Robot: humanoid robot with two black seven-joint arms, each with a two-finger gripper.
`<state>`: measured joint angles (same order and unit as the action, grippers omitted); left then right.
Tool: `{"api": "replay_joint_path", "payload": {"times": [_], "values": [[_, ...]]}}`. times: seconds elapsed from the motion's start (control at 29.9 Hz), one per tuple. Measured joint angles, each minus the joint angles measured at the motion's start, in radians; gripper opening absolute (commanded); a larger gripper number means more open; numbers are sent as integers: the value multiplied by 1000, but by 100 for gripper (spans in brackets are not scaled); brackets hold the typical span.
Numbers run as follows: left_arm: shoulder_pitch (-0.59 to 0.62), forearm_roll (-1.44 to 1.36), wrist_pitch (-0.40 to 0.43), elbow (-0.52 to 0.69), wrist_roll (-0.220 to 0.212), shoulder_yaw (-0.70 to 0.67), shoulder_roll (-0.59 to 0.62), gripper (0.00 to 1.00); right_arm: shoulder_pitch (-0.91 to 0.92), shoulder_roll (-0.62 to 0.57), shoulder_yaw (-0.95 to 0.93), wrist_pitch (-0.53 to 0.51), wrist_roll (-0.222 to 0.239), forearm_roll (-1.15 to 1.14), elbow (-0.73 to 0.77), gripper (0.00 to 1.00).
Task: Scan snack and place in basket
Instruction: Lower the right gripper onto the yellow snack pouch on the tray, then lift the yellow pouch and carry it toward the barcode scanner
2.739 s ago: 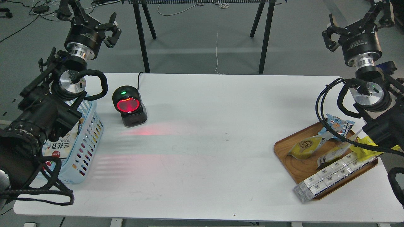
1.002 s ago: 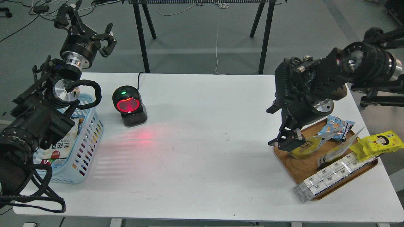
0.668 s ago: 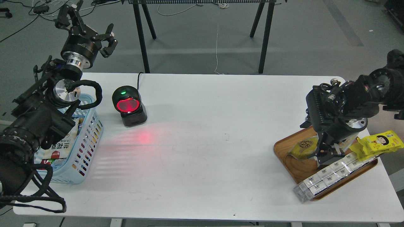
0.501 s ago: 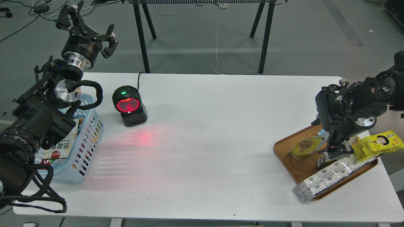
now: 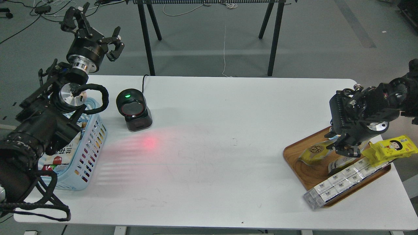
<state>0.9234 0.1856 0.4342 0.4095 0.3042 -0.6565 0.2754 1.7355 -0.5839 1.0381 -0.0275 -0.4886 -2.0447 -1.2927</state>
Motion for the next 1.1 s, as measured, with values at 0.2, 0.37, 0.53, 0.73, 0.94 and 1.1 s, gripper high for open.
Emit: {"api": "replay_joint_path", "payload": {"times": [0.2,0.37,0.53,0.73,0.94,1.1], "values": [[0,0,0,0,1,-1,1,99,-9,14,-3,0,0,0,18,0],[0,0,0,0,1,-2,4,99,-11,17,-3,0,0,0,21,0],[4,0,1,-1,1,-2,5,99,-12,7,-1,0,0,0,17,0],[5,0,4,-2,1,-2,5,99,41,-18,-5,3,0,5,8,0],[5,0,6,-2,2,-2,3,99,116,-19,-98,-4,0,45,-39,0],[5,0,9,-2,2,-2,3,99,140,48,-131,-17,0,124,-57,0]]}}
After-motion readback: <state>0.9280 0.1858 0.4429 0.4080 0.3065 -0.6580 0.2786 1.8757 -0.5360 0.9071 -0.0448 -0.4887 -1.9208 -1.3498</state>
